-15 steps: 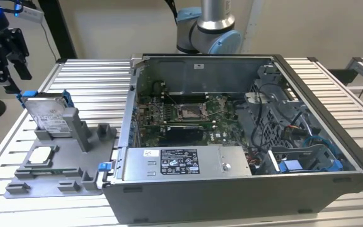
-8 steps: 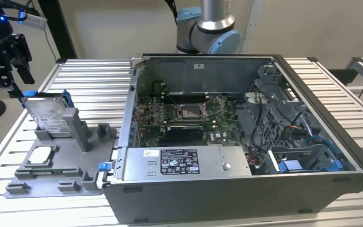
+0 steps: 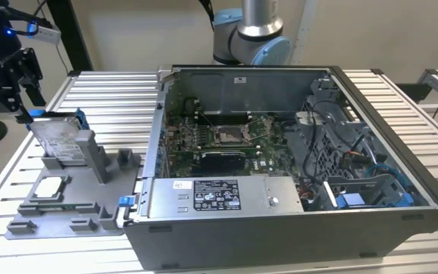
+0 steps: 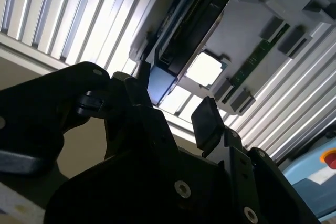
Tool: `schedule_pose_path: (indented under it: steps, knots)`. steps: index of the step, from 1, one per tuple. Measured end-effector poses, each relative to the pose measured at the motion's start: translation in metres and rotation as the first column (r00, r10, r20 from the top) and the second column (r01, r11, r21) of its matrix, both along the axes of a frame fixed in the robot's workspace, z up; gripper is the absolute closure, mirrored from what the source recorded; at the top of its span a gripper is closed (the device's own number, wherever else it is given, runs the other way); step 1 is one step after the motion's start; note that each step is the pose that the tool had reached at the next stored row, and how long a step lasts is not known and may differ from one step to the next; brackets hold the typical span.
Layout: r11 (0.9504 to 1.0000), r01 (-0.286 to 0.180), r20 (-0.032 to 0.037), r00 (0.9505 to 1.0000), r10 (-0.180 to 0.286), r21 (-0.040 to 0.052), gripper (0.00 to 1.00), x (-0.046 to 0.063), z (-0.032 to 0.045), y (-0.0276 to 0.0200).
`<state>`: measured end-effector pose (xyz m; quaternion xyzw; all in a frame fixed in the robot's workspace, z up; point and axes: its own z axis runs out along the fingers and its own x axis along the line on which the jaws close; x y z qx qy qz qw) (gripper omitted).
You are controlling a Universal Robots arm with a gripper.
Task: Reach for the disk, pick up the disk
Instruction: 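Pick up the disk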
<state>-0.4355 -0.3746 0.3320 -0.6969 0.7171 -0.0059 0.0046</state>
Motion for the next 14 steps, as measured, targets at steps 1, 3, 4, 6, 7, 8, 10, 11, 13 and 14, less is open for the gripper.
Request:
schedule_pose_path:
  steps: [1,3,4,6,7,8,10,11,13,14]
  knots:
    - [1.0,0.0,0.0001,1.0,0.0,0.0013,0.0,0.0,-0.0019,0.0002]
    - [1.0,0.0,-0.0001,1.0,0.0,0.0022,0.0,0.0,-0.0054,0.0003]
    - [1.0,0.0,-0.0001,1.0,0.0,0.0023,0.0,0.0,-0.0073,0.0004]
    - [1.0,0.0,-0.0001,1.0,0.0,0.0024,0.0,0.0,-0.011,0.0005]
    - [1.0,0.0,0.0,1.0,0.0,0.0025,0.0,0.0,-0.0129,0.0006]
    - [1.0,0.0,0.0,1.0,0.0,0.0024,0.0,0.0,-0.0145,0.0006]
    - [1.0,0.0,-0.0001,1.0,0.0,0.0024,0.0,0.0,-0.0183,0.0008]
    - [1.0,0.0,-0.0002,1.0,0.0,0.0024,0.0,0.0,-0.02,0.0008]
    - [1.0,0.0,-0.0004,1.0,0.0,0.0024,0.0,0.001,-0.0237,0.0011]
    - [1.0,0.0,-0.0004,1.0,0.0,0.0025,0.0,0.001,-0.0255,0.0013]
